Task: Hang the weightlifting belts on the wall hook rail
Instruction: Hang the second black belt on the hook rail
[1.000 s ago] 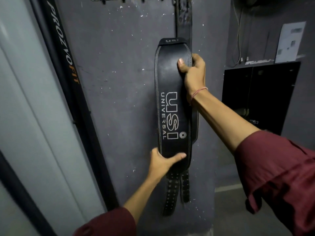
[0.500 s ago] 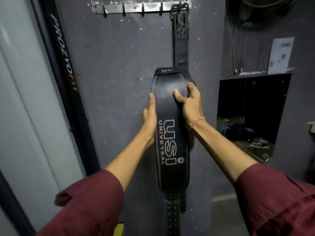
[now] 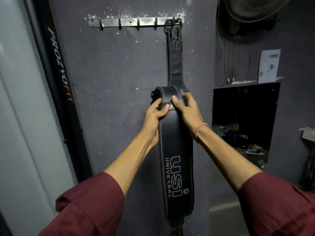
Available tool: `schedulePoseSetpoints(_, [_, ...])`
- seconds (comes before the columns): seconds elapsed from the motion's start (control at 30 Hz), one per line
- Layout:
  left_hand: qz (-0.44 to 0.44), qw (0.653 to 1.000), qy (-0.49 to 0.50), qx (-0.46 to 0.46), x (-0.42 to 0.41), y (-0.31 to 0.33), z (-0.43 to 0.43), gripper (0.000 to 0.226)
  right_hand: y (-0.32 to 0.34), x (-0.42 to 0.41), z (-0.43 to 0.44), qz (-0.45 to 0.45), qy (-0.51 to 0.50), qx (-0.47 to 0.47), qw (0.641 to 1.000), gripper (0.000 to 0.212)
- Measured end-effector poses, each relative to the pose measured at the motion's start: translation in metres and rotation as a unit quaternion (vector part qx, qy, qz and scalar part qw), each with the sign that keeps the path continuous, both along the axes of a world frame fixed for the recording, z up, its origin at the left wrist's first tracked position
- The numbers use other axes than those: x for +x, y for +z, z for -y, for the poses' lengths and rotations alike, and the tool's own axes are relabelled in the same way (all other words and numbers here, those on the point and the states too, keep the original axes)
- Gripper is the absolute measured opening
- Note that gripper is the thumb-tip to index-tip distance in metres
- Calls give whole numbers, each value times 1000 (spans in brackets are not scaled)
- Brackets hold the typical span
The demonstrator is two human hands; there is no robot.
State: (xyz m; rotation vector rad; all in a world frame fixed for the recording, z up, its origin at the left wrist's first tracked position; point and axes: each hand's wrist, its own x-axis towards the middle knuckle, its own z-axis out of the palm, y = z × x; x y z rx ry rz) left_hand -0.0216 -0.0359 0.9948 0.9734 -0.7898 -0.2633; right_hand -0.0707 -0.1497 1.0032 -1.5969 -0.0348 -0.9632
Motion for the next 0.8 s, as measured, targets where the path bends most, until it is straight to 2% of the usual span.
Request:
schedulePoseSetpoints(0.07, [-36,998,-54,-3,-4,6,-4,39,0,-6,-6,24,4,-9,1000,45])
schedulePoseSetpoints(0.13, [-86,994,-69,29,2,22,-8,60,-11,-13,-12,50,16,-20,998,29])
schedulePoseSetpoints(0.2, [-131,988,-51,65,13,37,-9,77,-25,-17,-16,53,34,-31,998,24])
schedulePoseSetpoints(0.3, [-192,979,-31,53,24,45,-4,70,-47,-20,-11,44,45,-25,998,25])
schedulePoseSetpoints(0.43, [-197,980,17,31,32,44,7,57,-82,-25,-1,-10,57,-10,998,22])
schedulePoseSetpoints(0.5, [-177,983,40,35,30,49,8,68,-101,-28,2,-32,60,-6,998,23])
schedulePoseSetpoints(0.57, [-130,985,107,31,41,50,15,78,-118,-31,2,-45,65,17,997,22])
schedulePoseSetpoints(0.63, [-81,987,141,11,46,47,19,55,-128,-33,2,-50,53,27,997,25])
schedulePoseSetpoints(0.67, [-72,987,143,9,43,45,20,42,-130,-32,2,-59,50,13,997,19])
schedulePoseSetpoints(0.7, [-68,987,147,4,39,44,21,35,-125,-30,2,-69,41,-11,997,8])
schedulePoseSetpoints(0.8, [-65,988,138,-4,30,39,27,26,-92,-16,1,-48,0,-89,995,21])
